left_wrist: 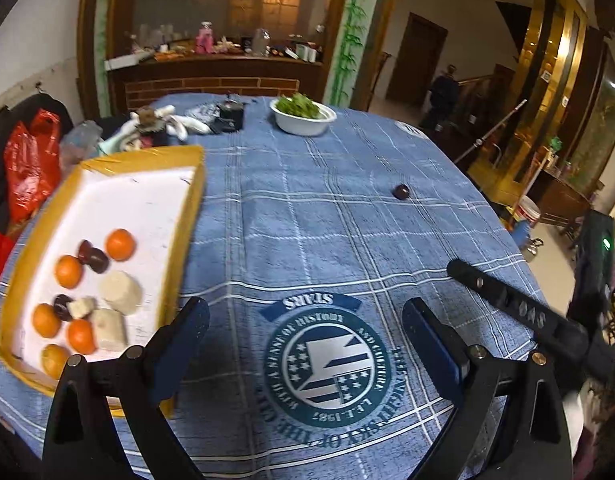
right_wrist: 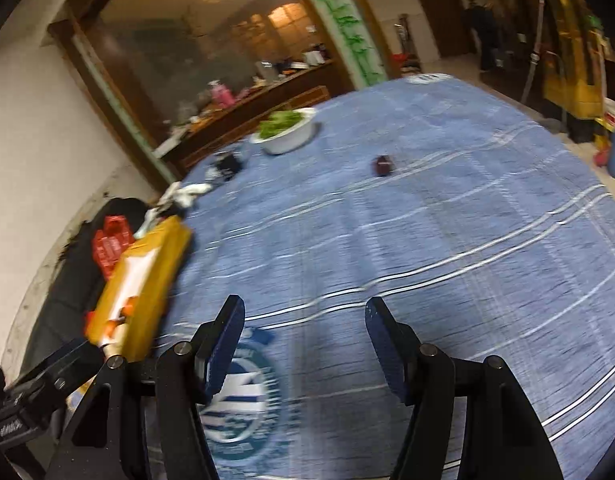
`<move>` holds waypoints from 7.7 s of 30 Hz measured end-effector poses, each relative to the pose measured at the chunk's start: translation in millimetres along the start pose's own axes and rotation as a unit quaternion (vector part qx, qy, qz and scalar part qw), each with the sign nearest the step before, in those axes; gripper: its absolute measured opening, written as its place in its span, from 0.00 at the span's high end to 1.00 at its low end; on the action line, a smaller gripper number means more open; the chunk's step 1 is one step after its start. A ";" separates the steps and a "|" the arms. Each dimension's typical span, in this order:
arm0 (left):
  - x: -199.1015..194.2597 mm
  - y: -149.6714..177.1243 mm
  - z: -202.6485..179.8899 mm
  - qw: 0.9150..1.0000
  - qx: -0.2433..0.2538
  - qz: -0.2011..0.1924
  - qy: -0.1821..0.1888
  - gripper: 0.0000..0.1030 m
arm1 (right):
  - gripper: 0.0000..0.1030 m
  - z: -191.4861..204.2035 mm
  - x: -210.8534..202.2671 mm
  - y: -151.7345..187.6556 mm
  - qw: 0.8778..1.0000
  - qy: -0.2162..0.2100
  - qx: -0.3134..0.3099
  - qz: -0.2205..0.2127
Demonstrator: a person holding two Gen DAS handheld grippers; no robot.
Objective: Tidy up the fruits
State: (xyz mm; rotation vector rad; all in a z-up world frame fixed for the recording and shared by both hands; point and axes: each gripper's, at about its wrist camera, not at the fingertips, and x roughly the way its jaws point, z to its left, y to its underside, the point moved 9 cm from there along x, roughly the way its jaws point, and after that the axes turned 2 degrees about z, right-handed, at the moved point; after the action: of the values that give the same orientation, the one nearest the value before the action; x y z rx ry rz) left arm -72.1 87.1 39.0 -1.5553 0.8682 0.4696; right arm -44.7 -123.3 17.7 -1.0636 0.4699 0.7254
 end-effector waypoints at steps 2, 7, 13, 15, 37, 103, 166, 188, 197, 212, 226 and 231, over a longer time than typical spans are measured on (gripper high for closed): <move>8.0 1.2 -4.3 1.000 0.000 0.006 0.009 0.06 | 0.35 -13.3 4.6 -8.8 1.000 0.012 0.004 0.006; 34.2 6.5 -12.5 0.999 0.003 0.029 0.024 0.06 | 0.35 -34.7 30.3 -51.1 0.999 0.047 -0.016 0.015; 64.8 10.6 -21.8 0.999 0.026 0.043 0.015 0.06 | 0.35 -48.7 62.3 -83.7 0.999 0.046 0.005 0.015; 75.6 14.2 -28.7 0.998 0.037 0.041 0.010 0.06 | 0.35 -51.6 68.7 -82.6 0.999 0.041 0.014 0.008; 128.9 24.4 -19.4 0.994 -0.013 0.105 -0.017 0.00 | 0.32 -62.8 95.0 -62.5 0.999 0.043 0.020 0.007; 124.6 20.3 -16.0 0.995 -0.035 0.094 0.025 0.00 | 0.74 -52.7 116.2 -125.9 0.997 0.069 -0.025 0.039; -51.0 -3.5 83.5 0.994 -0.045 -0.084 -0.062 0.00 | 0.72 72.5 -24.5 18.2 0.990 -0.077 -0.119 -0.007; -109.8 40.1 240.3 0.966 -0.126 -0.141 -0.178 0.00 | 0.43 277.9 102.3 71.6 0.950 -0.137 -0.251 0.124; -118.1 33.4 222.3 0.965 -0.111 -0.151 -0.181 0.00 | 0.36 260.9 53.9 52.7 0.962 -0.112 -0.244 0.043; -100.0 31.3 150.2 0.962 -0.059 -0.093 -0.251 0.00 | 0.24 192.4 9.0 65.4 0.976 -0.079 -0.201 0.003; -95.0 23.3 109.4 0.966 -0.024 -0.091 -0.241 0.00 | 0.18 167.6 -7.1 61.2 0.979 -0.073 -0.188 -0.018; -92.3 22.7 104.8 0.967 -0.022 -0.089 -0.239 0.00 | 0.18 156.0 -7.9 57.4 0.983 -0.066 -0.172 -0.022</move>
State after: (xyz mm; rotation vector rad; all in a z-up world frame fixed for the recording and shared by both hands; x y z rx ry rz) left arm -128.9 212.5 71.6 -1.4573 0.3457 0.6986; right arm -91.0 32.5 53.7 -1.3345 0.2102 0.8517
